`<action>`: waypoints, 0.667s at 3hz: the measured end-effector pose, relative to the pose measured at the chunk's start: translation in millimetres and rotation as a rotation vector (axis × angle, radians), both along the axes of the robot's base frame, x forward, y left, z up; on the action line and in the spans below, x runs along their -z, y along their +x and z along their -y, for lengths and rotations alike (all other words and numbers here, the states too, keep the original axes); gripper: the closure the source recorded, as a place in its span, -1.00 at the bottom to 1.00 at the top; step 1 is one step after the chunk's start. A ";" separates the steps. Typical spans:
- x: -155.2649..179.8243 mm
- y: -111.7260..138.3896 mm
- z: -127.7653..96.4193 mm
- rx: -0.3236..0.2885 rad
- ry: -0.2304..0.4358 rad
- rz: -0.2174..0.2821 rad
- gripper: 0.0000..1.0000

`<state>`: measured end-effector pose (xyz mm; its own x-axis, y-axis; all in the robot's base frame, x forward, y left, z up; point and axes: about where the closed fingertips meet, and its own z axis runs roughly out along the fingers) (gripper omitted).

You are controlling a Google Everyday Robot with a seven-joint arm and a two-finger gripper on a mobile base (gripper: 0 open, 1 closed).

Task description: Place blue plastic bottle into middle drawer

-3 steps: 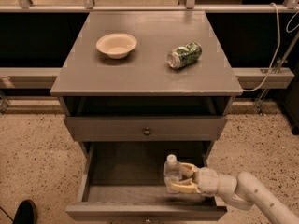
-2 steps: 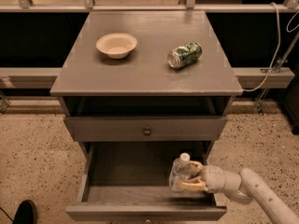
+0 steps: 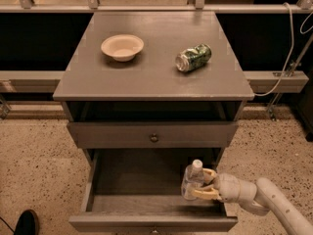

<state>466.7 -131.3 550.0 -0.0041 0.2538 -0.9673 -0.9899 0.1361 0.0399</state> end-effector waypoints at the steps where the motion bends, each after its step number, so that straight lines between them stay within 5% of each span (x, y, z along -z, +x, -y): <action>1: 7.2 2.2 14.3 0.022 0.003 0.002 1.00; 2: 14.3 2.1 27.8 0.032 0.011 0.002 1.00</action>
Offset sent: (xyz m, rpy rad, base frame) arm 0.0009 -0.0510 -0.0248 0.0183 -0.0023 -0.0518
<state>468.8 -159.1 535.6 0.0062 0.2639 -0.9645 -0.9851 0.1673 0.0395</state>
